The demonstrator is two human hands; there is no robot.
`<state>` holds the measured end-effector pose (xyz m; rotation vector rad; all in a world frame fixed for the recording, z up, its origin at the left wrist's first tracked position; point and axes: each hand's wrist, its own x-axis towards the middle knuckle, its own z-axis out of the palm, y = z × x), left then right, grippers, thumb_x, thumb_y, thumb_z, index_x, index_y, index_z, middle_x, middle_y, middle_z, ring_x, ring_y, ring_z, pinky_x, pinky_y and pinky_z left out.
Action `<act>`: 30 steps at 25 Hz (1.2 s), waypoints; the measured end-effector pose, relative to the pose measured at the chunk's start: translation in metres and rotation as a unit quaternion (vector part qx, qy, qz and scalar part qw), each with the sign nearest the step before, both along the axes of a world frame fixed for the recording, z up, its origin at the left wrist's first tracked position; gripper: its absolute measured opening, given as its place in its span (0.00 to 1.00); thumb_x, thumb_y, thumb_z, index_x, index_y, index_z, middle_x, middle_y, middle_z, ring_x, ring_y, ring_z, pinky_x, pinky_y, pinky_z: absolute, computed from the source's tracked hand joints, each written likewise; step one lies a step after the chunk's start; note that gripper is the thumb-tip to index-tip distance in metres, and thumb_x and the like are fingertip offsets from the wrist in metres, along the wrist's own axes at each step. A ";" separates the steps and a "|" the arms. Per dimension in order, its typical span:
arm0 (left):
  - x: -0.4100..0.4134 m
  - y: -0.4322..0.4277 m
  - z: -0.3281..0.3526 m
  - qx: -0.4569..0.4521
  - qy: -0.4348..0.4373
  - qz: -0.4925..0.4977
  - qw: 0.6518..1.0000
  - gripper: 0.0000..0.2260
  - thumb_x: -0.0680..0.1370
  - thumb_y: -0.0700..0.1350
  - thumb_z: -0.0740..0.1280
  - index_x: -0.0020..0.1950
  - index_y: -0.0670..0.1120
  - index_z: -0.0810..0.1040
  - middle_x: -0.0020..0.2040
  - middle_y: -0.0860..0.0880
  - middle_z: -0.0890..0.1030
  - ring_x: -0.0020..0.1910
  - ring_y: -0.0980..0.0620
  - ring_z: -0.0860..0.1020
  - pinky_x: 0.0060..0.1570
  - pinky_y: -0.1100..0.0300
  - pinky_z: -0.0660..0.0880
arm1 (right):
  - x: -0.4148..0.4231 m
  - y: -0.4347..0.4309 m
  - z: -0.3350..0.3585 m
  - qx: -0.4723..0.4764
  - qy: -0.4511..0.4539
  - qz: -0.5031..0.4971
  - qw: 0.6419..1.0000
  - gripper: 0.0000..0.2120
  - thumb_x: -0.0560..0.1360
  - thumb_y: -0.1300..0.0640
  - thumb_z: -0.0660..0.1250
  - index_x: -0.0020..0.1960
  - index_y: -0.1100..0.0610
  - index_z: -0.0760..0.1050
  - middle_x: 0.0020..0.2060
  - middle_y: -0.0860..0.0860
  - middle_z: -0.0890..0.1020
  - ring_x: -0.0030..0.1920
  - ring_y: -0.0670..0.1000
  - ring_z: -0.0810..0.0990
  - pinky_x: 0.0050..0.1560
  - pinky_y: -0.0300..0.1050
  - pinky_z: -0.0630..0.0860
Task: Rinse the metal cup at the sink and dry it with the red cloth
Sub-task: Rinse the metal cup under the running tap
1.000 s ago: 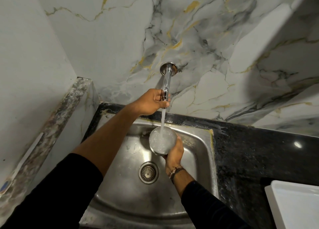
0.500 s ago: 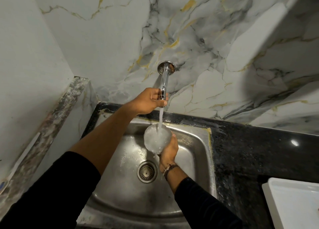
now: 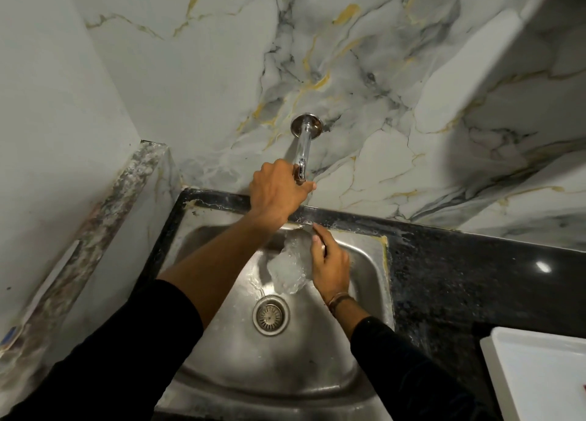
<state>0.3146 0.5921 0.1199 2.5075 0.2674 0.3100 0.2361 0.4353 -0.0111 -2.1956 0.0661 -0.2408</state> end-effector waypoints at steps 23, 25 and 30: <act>-0.051 -0.010 -0.033 -0.144 0.036 0.044 0.988 0.31 0.77 0.74 0.58 0.68 0.51 0.75 0.56 0.51 0.82 0.54 0.45 0.81 0.52 0.50 0.72 | -0.053 -0.054 0.070 -0.270 -0.103 0.167 0.943 0.19 0.86 0.44 0.63 0.73 0.46 0.82 0.63 0.49 0.88 0.55 0.54 0.89 0.52 0.53 0.87; -0.089 -0.025 -0.071 -0.234 0.083 0.048 0.968 0.31 0.79 0.72 0.57 0.71 0.52 0.75 0.65 0.47 0.82 0.64 0.40 0.80 0.61 0.46 0.74 | -0.075 -0.068 0.050 0.006 0.028 0.052 0.998 0.15 0.87 0.51 0.64 0.70 0.49 0.83 0.63 0.48 0.88 0.63 0.49 0.86 0.67 0.50 0.83; -0.187 -0.133 -0.136 -0.473 0.194 -0.018 0.859 0.19 0.87 0.54 0.58 0.64 0.44 0.82 0.65 0.42 0.83 0.63 0.42 0.81 0.65 0.43 0.76 | -0.132 -0.134 0.024 0.398 0.158 -0.199 0.881 0.15 0.88 0.58 0.61 0.58 0.57 0.87 0.58 0.59 0.89 0.68 0.65 0.83 0.68 0.49 0.82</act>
